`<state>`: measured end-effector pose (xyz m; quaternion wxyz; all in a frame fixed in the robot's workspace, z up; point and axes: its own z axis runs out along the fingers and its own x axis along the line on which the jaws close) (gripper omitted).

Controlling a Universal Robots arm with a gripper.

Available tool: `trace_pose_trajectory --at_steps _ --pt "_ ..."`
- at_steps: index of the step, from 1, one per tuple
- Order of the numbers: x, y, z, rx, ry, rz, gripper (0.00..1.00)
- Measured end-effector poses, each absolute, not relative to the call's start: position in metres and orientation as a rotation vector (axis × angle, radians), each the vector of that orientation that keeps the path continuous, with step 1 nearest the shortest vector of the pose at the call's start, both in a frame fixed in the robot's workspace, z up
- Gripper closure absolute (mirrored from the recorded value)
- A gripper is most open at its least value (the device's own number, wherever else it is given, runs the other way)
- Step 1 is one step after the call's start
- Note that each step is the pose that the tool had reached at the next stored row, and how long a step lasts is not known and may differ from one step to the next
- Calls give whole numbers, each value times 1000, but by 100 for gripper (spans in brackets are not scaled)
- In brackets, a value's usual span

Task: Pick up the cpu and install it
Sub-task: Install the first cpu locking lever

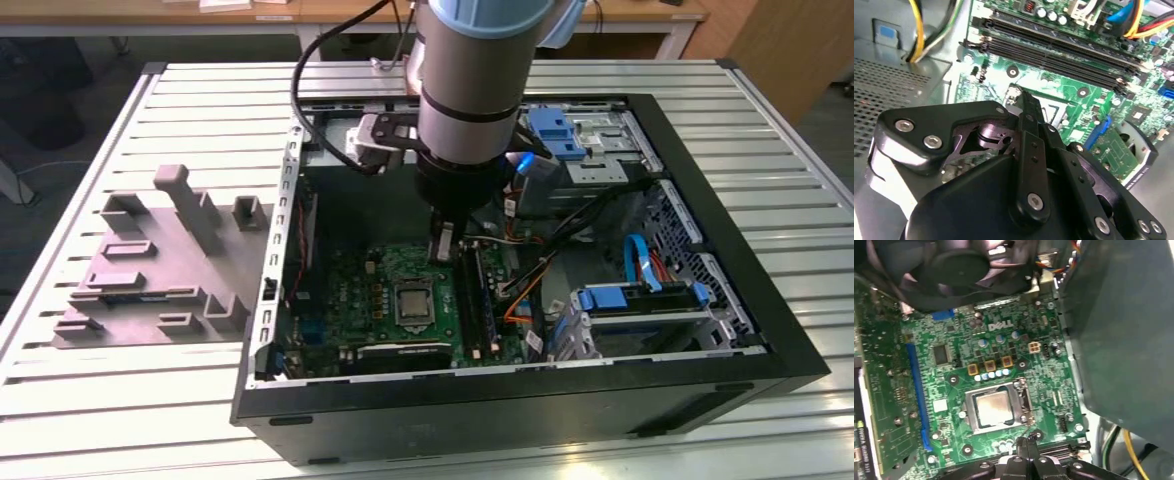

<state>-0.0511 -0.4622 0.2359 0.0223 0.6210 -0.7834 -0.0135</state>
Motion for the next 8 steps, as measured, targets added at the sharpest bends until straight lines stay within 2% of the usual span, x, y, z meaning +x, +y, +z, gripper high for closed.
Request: trace_pose_trajectory --at_steps 1,8 --pt "-53 -479 235 1944 -2410 -41 89" --pt "-53 -479 235 1945 -2410 -41 89"
